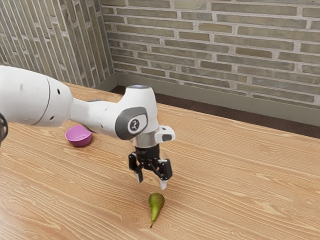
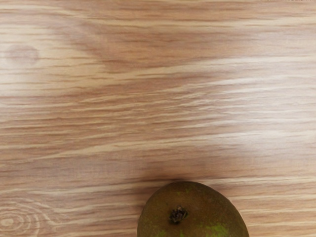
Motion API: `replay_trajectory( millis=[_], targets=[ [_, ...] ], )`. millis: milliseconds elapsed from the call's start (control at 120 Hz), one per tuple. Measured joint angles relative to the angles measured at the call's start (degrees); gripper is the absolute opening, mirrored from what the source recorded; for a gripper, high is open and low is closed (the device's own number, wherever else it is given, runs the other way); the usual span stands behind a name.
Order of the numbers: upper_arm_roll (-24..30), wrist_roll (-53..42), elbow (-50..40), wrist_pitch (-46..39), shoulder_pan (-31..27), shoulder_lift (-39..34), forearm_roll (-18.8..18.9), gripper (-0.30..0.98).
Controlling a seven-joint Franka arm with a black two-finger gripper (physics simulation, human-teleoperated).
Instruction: Place the pear in the bowl.
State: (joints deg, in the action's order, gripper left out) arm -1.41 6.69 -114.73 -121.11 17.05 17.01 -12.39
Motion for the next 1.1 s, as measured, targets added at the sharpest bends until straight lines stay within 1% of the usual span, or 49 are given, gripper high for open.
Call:
replay_trajectory(
  millis=[108,233,333,450,558,917,983,1100],
  targets=[
    [0.04,1.64,-0.02,-1.09,0.12,1.84,-0.30,0.69],
    [0.02,3.21,-0.54,-1.80,0.93,2.32,-0.70,0.69],
    [0.03,4.26,-1.89,-2.13,1.32,2.24,-1.74,0.69],
    [0.00,5.55,-3.52,-2.74,1.81,2.14,-3.79,0.69],
    [0.00,6.98,-3.96,-3.22,2.28,2.21,-4.70,0.69],
    [-0.32,11.64,-2.14,-3.75,2.64,4.65,-4.77,0.68],
    [-0.41,12.29,-1.73,-3.64,2.64,4.77,-4.58,0.65],
    [-0.44,13.26,-1.51,-3.49,2.64,5.02,-4.16,0.55]
  ],
)
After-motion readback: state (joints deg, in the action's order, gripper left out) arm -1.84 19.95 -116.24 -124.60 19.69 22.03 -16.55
